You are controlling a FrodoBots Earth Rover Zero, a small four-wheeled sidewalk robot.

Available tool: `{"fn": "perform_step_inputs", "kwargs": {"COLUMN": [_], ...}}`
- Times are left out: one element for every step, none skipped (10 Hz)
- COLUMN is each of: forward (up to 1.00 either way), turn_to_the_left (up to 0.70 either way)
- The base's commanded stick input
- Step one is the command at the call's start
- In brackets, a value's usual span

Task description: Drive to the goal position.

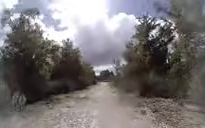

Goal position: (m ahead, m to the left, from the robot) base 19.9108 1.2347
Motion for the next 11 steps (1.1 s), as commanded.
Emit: {"fn": "perform_step_inputs", "kwargs": {"forward": [0.7, 0.7, 0.7, 0.7, 0.7, 0.7, 0.7, 0.7, 0.7, 0.7, 0.7], "turn_to_the_left": [0.0, 0.0, 0.0, 0.0, 0.0, 0.01, 0.35, 0.35, 0.31, 0.0, 0.0]}}
